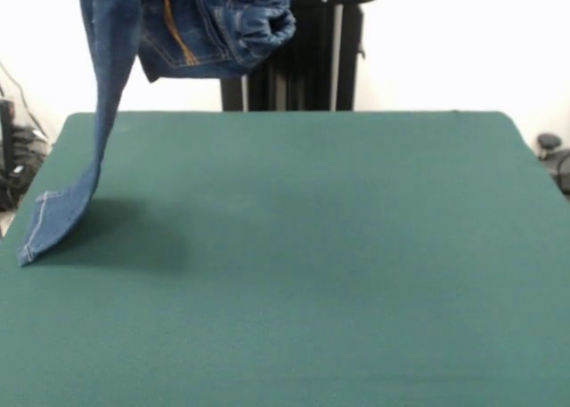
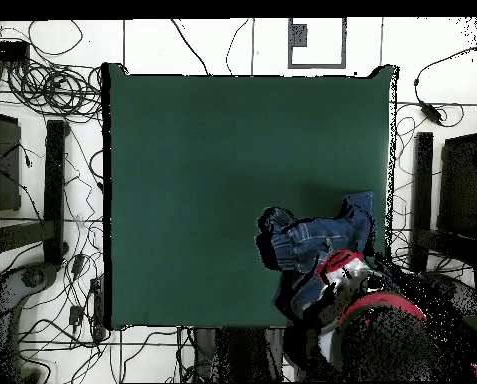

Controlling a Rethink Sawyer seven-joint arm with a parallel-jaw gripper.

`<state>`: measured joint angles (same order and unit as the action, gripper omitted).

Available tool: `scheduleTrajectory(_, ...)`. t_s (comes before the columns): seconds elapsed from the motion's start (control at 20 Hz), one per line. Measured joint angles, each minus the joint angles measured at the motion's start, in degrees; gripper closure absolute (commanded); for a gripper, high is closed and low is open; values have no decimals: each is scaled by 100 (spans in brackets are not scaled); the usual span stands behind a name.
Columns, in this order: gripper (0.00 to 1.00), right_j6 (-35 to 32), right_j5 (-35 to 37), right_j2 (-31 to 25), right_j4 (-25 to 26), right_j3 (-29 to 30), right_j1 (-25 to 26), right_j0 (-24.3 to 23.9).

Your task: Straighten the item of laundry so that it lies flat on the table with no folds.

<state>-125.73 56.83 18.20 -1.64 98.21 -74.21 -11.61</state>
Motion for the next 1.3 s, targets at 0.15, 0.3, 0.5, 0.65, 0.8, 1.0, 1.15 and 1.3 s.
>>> scheduleTrajectory(0.15, 100, -140, -150, 22, -48, 46, 66, 120)
scheduleTrajectory(0.3, 100, -291, -262, 40, -111, 79, 121, 234)
scheduleTrajectory(0.5, 100, -425, -290, 58, -199, 81, 206, 275)
scheduleTrajectory(0.65, 100, -441, -290, 92, -255, 81, 249, 275)
scheduleTrajectory(0.8, 100, -441, -291, 109, -288, 81, 269, 273)
scheduleTrajectory(1.0, 100, -441, -363, 134, -388, 92, 325, 251)
scheduleTrajectory(1.15, 100, -441, -481, 134, -461, 141, 340, 205)
scheduleTrajectory(1.3, 100, -441, -678, 135, -551, 248, 340, 136)
